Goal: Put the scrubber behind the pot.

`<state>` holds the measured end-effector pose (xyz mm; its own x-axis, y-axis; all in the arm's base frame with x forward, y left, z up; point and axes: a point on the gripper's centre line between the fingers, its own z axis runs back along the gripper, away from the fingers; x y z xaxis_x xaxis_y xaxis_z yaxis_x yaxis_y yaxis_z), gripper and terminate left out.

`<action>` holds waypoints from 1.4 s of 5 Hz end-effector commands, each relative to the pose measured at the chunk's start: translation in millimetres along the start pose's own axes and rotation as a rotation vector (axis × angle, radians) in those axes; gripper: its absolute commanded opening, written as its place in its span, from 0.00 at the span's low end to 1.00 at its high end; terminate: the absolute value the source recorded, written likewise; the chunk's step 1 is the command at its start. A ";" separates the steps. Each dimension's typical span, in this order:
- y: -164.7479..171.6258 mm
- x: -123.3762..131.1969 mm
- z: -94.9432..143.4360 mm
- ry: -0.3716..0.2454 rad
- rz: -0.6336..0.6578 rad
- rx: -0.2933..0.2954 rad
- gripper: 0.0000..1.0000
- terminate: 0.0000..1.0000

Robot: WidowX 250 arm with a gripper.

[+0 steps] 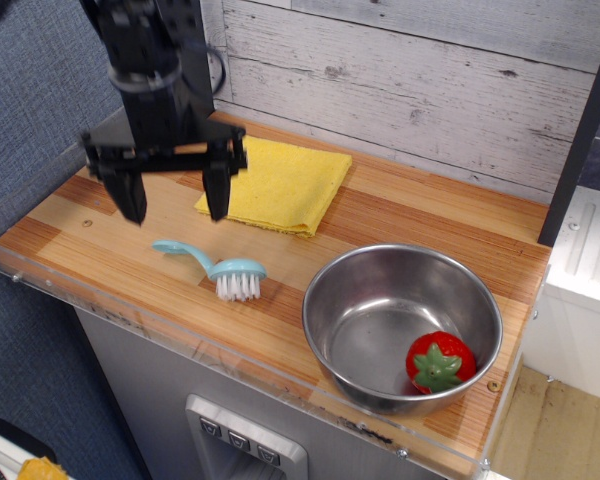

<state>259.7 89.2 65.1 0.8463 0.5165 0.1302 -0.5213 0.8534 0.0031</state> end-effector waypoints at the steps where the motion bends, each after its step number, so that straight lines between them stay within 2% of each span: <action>1: -16.9 -1.6 -22.8 -0.046 0.007 0.057 1.00 0.00; 2: -18.7 -10.2 -30.5 -0.075 0.045 0.092 1.00 0.00; 5: -10.0 -26.9 -44.6 -0.060 0.041 0.134 1.00 0.00; 6: -8.8 -27.6 -42.0 -0.088 0.036 0.137 0.00 0.00; 7: -8.0 -26.6 -35.2 -0.101 0.041 0.126 0.00 0.00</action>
<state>246.3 70.0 18.4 0.8186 0.5371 0.2033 -0.5664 0.8135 0.1315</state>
